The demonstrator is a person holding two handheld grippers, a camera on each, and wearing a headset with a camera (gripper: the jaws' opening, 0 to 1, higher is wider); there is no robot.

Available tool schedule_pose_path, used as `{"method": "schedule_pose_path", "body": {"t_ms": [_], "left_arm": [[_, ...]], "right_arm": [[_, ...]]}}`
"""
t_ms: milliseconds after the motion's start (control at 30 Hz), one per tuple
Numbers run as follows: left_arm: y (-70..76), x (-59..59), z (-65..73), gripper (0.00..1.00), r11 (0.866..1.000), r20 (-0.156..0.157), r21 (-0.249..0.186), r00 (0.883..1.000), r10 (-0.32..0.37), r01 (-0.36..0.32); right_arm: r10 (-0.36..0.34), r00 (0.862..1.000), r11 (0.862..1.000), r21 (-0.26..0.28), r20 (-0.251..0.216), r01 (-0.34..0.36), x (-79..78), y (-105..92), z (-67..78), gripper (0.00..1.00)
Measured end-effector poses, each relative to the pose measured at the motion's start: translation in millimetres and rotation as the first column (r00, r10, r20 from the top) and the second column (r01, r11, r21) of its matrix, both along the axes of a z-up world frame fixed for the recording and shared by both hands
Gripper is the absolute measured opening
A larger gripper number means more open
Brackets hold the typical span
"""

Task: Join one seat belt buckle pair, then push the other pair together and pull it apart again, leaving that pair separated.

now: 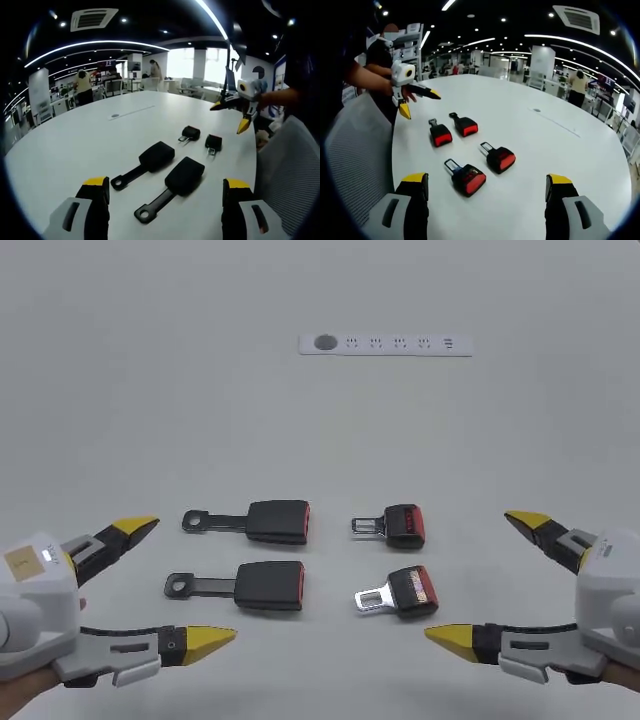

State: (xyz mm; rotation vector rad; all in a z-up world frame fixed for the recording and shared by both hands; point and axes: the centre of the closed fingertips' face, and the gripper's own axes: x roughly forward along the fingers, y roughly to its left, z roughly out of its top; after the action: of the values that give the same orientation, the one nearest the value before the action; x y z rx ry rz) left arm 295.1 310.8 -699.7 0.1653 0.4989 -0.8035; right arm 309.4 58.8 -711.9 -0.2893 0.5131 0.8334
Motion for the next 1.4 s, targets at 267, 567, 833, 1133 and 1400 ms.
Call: {"method": "schedule_pose_path", "body": {"t_ms": [267,567,833,1133,1400], "left_arm": [[-2.6,-1.6,-4.9,0.9,0.999,-0.02,0.017,0.999,-0.033,0.034],[-9.0,2.8,-14.1,0.87,0.994,-0.03,0.044,0.995,-0.1,0.102],[-20.0,4.3,-19.9,0.81,0.98,-0.046,0.079,0.982,-0.181,0.184],[-33.7,1.0,-29.9,0.75,0.955,-0.095,0.116,0.96,-0.264,0.274],[-41.4,-4.0,-40.5,0.63,0.916,-0.142,0.173,0.93,-0.34,0.361]], "right_arm": [[0.039,0.999,0.998,-0.041,-0.013,-0.04,-1.9,-0.3,-3.4,0.98],[0.105,0.994,0.99,-0.088,-0.02,-0.106,-0.3,2.1,-4.4,0.9],[0.176,0.984,0.975,-0.134,-0.034,-0.179,-1.7,4.8,-10.9,0.8],[0.238,0.969,0.956,-0.161,-0.072,-0.247,-3.5,11.0,-17.9,0.73],[0.292,0.951,0.935,-0.177,-0.1,-0.306,-8.8,19.4,-28.8,0.63]]}}
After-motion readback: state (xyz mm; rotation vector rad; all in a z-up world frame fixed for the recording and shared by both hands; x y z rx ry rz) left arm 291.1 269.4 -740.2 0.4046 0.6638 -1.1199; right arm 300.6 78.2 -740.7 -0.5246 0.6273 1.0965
